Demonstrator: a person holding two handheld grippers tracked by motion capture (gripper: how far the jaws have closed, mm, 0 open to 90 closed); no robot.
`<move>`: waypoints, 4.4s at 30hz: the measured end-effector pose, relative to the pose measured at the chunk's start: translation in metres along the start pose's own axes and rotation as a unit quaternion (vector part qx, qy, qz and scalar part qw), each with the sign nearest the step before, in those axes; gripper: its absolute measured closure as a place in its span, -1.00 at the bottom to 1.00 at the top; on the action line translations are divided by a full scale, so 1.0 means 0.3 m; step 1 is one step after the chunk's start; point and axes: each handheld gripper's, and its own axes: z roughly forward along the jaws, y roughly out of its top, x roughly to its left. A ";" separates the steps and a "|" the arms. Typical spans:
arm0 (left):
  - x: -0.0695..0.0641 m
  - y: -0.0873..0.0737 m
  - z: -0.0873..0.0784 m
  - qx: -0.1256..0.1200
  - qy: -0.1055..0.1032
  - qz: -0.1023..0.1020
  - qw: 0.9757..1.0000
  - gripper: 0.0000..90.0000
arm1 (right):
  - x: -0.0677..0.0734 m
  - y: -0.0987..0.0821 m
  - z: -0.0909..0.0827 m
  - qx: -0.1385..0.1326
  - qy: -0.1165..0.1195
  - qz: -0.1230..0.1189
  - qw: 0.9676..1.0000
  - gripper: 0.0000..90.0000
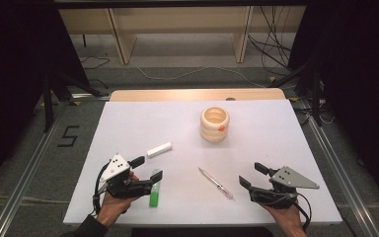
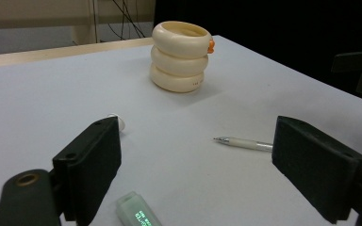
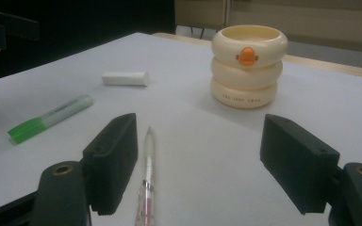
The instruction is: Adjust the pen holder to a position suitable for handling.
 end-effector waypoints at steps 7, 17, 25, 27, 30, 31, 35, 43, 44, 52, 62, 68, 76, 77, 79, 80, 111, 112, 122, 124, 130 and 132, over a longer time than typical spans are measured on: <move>0.002 0.001 -0.002 -0.002 0.000 -0.001 1.000 -0.65 | -0.004 0.001 0.002 0.002 -0.002 0.005 1.000 -0.35; 0.002 0.001 -0.001 -0.003 0.008 0.003 1.000 -0.65 | -0.030 0.018 0.019 0.009 -0.026 0.006 1.000 -0.35; 0.005 0.002 -0.003 -0.008 0.016 -0.001 1.000 -0.65 | -0.091 0.050 0.049 0.022 -0.045 0.013 0.999 -0.35; 0.006 0.003 -0.004 -0.009 0.018 0.000 1.000 -0.65 | -0.111 0.064 0.063 0.026 -0.049 0.014 0.998 -0.29; 0.008 0.003 -0.006 -0.009 0.020 -0.002 1.000 -0.65 | -0.155 0.090 0.110 0.038 -0.049 0.023 0.998 -0.14; 0.008 0.003 -0.006 -0.009 0.020 -0.002 1.000 -0.65 | -0.155 0.090 0.110 0.038 -0.049 0.023 0.998 -0.14; 0.011 0.003 -0.009 -0.009 0.021 -0.004 1.000 -0.65 | -0.209 0.117 0.172 0.052 -0.067 0.040 0.996 0.10; 0.009 0.004 -0.009 -0.013 0.021 -0.007 1.000 -0.65 | -0.279 0.136 0.239 0.054 -0.074 0.071 0.993 0.56; 0.009 0.004 -0.008 -0.012 0.021 -0.006 1.000 -0.65 | -0.285 0.137 0.250 0.056 -0.077 0.072 0.993 0.61; 0.010 0.003 -0.010 -0.010 0.023 -0.003 1.000 -0.65 | -0.330 0.148 0.362 0.083 -0.084 0.071 0.990 1.00; 0.013 0.003 -0.011 -0.013 0.025 -0.005 1.000 -0.65 | -0.371 0.171 0.488 0.109 -0.105 0.073 0.986 1.00; 0.011 0.003 -0.008 -0.010 0.023 -0.008 1.000 -0.65 | -0.397 0.187 0.562 0.122 -0.118 0.079 0.982 1.00; 0.011 0.003 -0.011 -0.012 0.021 -0.009 1.000 -0.65 | -0.404 0.192 0.631 0.137 -0.122 0.075 0.980 1.00; 0.012 0.003 -0.011 -0.012 0.020 -0.008 1.000 -0.65 | -0.404 0.192 0.631 0.137 -0.122 0.075 0.980 1.00; 0.012 0.003 -0.011 -0.011 0.019 -0.008 1.000 -0.65 | -0.403 0.193 0.643 0.140 -0.122 0.075 0.980 1.00; 0.012 0.003 -0.011 -0.008 0.019 -0.006 1.000 -0.65 | -0.403 0.193 0.643 0.140 -0.122 0.075 0.980 1.00; 0.013 0.004 -0.011 -0.011 0.023 -0.010 1.000 -0.65 | -0.347 0.204 0.725 0.151 -0.089 0.075 0.982 1.00; 0.013 0.005 -0.012 -0.011 0.023 -0.009 1.000 -0.65 | -0.342 0.203 0.727 0.152 -0.087 0.073 0.982 1.00; 0.014 0.005 -0.013 -0.009 0.023 -0.009 1.000 -0.65 | -0.280 0.202 0.749 0.156 -0.069 0.060 0.984 1.00; 0.013 0.005 -0.013 -0.010 0.023 -0.007 1.000 -0.65 | -0.273 0.203 0.750 0.156 -0.067 0.057 0.984 1.00; 0.013 0.004 -0.011 -0.009 0.024 -0.006 1.000 -0.65 | -0.260 0.204 0.754 0.154 -0.062 0.056 0.985 1.00; 0.011 0.005 -0.013 -0.011 0.023 -0.006 1.000 -0.65 | -0.256 0.202 0.757 0.156 -0.061 0.056 0.984 1.00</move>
